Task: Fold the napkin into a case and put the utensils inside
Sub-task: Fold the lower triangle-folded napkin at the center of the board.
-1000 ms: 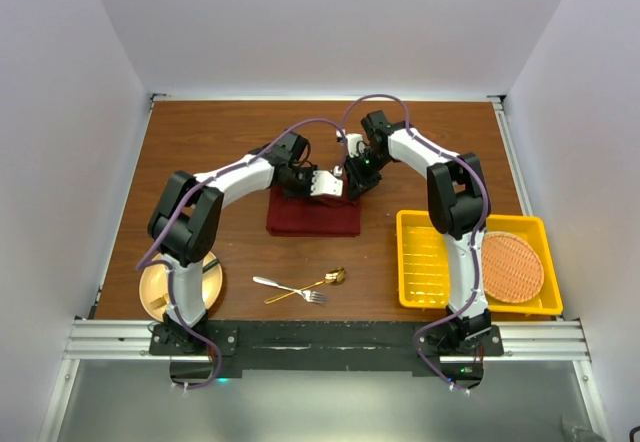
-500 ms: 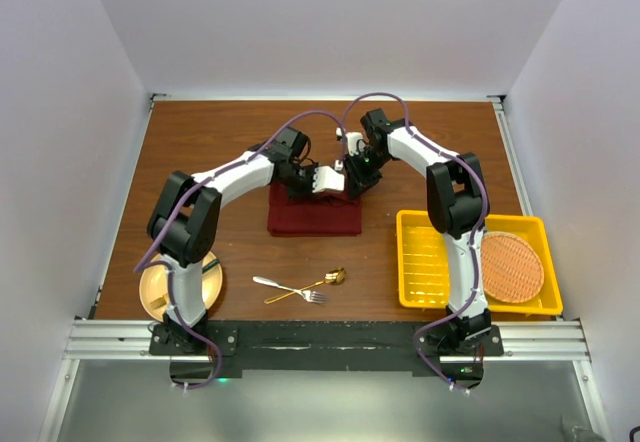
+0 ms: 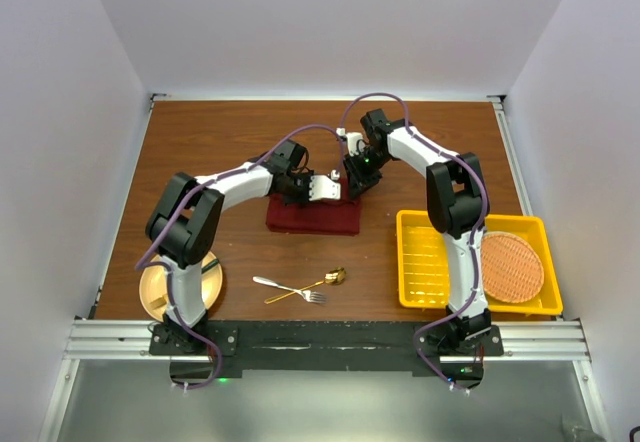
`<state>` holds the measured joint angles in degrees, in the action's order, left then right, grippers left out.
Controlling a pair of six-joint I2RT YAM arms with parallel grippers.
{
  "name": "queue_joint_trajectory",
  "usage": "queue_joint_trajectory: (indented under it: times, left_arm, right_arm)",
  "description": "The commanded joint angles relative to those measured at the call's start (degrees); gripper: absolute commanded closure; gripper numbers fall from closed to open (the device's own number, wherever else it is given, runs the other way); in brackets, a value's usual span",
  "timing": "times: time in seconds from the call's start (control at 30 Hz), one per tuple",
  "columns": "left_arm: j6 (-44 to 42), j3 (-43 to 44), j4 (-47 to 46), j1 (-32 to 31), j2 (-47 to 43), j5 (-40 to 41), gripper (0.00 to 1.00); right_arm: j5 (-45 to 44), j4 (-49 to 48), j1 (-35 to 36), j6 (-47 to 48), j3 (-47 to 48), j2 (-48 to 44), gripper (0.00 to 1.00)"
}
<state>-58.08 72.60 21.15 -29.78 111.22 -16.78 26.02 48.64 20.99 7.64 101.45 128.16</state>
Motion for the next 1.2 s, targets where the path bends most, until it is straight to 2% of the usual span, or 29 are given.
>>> queue_joint_trajectory:
  times: [0.0,0.23,0.43,0.8,1.17]
  left_arm:
    - [-1.9,-0.4,-1.3,-0.3,0.1,0.7,0.84]
    - [-3.2,1.2,-1.0,-0.1,0.4,0.8,1.0]
    - [-3.9,3.0,-0.7,0.0,0.2,0.3,1.0]
    - [-1.5,7.5,4.5,0.2,-2.2,-6.5,1.0]
    - [-0.9,4.4,7.4,0.2,-0.7,-8.5,1.0]
  right_arm:
    - [-2.6,0.1,-0.3,1.2,1.2,1.4,0.77]
    - [-2.5,0.0,-0.3,1.3,1.3,1.7,0.77]
    - [-2.5,-0.1,-0.3,1.2,1.6,1.8,0.77]
    - [-1.5,1.3,-0.3,0.4,4.5,1.7,0.77]
    - [-1.5,1.9,-0.3,0.4,4.5,1.4,0.77]
